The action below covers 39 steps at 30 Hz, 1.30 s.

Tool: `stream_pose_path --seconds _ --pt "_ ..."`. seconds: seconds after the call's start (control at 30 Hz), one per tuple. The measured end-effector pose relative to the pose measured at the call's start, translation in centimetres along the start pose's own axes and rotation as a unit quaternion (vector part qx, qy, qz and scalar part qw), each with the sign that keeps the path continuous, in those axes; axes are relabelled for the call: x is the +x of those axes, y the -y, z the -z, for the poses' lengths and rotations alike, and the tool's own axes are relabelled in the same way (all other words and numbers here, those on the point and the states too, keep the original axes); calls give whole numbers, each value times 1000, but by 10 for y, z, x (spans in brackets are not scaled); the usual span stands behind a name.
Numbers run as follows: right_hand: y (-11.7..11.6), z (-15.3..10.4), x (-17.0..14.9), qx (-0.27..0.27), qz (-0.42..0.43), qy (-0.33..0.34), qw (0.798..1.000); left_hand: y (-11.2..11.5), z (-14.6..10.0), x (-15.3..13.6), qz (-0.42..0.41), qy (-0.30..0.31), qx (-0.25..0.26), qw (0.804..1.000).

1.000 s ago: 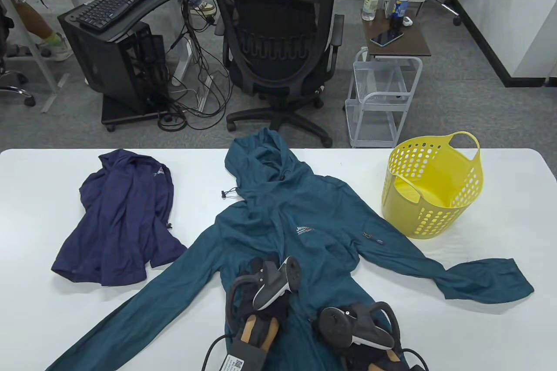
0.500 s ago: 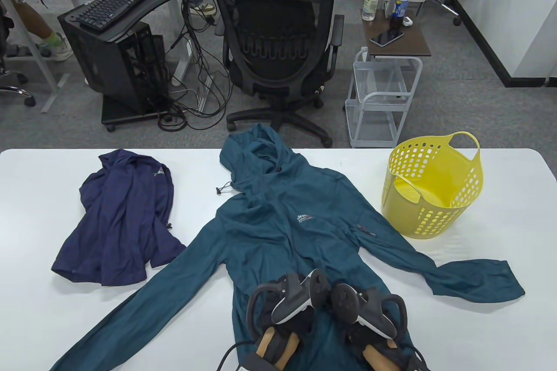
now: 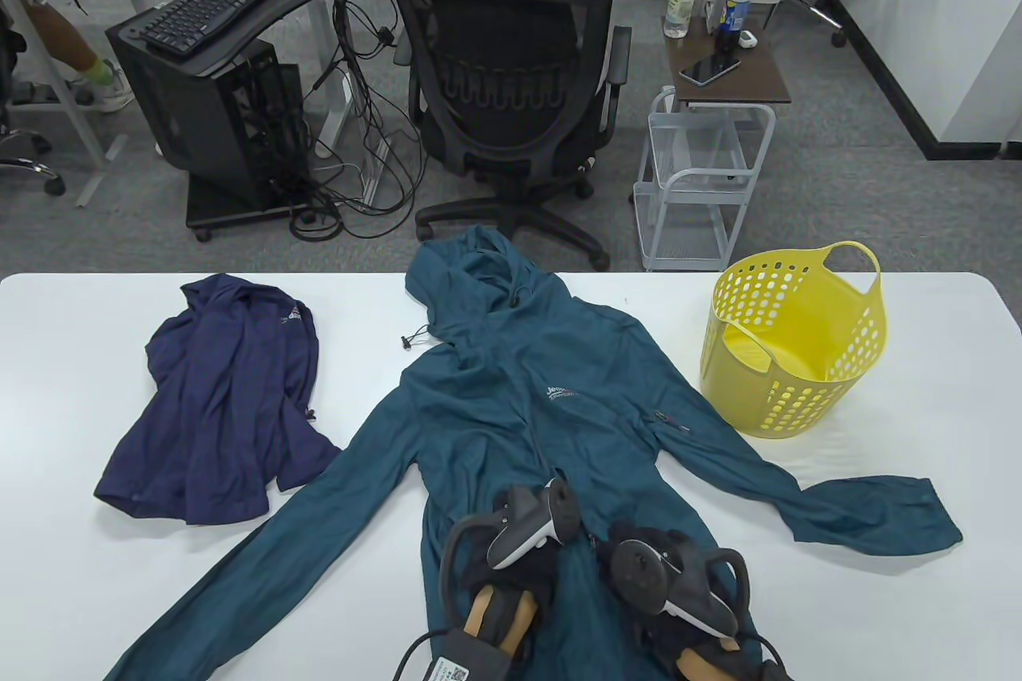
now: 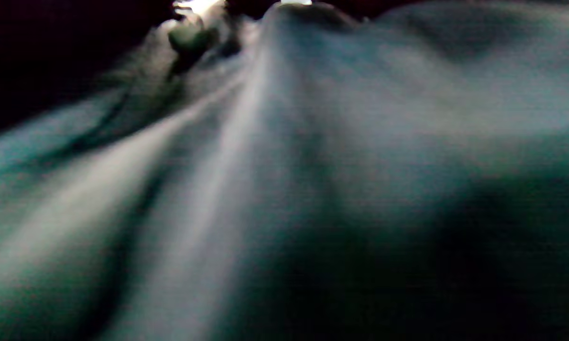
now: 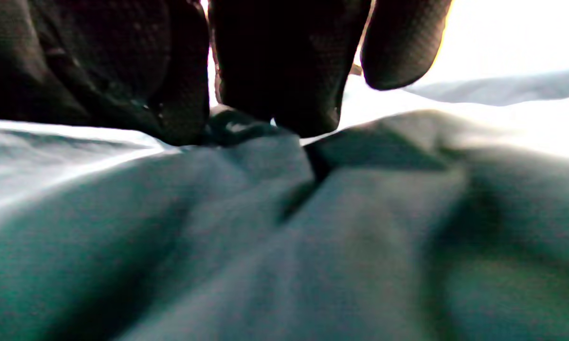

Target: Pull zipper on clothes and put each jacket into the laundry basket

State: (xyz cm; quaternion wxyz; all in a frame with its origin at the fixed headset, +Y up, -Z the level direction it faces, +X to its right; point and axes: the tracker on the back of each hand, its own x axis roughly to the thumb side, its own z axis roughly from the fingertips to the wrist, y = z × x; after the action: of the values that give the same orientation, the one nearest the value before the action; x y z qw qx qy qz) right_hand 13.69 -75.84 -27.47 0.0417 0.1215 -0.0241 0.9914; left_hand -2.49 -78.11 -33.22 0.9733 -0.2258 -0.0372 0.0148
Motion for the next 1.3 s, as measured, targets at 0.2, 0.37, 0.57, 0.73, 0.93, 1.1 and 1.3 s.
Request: stream_pose_path --seconds 0.2,0.37,0.57,0.73,0.93,1.1,1.3 --pt "0 -2 3 15 2 17 1000 -7 -3 -13 -61 18 10 998" --pt "-9 3 -1 39 12 8 999 -17 -19 -9 -43 61 91 993" --pt "-7 1 -5 28 31 11 999 -1 -4 14 39 94 29 994" --pt "9 -3 -11 23 39 16 999 7 13 10 11 63 -18 998" --pt "14 -9 -7 87 58 85 991 3 22 -12 -10 39 -4 999" --pt "-2 -12 10 195 91 129 968 -2 24 -30 -45 38 3 998" --pt "-11 -9 22 147 81 132 977 -11 13 -32 -10 24 43 999"
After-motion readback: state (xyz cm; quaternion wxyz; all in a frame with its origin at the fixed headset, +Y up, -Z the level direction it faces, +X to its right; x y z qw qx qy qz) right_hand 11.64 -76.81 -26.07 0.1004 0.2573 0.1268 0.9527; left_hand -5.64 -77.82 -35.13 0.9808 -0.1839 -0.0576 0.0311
